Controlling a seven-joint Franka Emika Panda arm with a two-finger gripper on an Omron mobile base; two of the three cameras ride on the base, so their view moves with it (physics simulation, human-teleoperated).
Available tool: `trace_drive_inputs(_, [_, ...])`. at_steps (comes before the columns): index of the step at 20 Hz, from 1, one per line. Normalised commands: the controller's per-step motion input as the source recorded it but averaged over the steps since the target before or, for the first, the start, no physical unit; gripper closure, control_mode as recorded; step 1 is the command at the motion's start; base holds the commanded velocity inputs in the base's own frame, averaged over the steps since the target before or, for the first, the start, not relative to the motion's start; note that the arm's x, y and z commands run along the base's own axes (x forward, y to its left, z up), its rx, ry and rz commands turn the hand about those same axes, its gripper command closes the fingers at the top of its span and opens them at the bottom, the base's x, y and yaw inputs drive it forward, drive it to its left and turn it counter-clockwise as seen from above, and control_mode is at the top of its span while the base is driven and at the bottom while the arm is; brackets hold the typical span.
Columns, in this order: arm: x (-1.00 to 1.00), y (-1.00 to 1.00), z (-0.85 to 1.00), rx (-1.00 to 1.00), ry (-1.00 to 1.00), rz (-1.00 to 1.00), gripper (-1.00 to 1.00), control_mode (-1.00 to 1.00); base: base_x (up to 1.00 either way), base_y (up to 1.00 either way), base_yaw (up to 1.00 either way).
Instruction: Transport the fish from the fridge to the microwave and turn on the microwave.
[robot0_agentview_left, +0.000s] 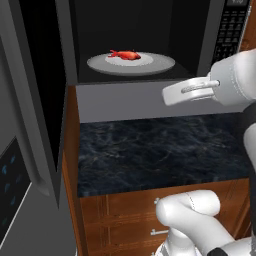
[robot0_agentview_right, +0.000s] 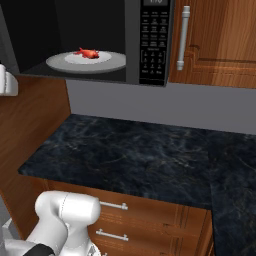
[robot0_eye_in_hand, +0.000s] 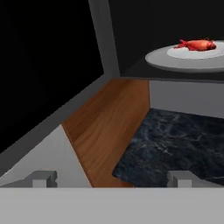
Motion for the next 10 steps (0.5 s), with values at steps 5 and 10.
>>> trace_drive_inputs(5, [-0.29,0.34,0.0,0.0,0.0,0.26,-1.0,-1.0,0.0,0.0,0.0])
trace_drive_inputs(10, [-0.36,0.26,0.0,0.09,0.01,0.08,-1.0,-1.0,0.0,0.0,0.0])
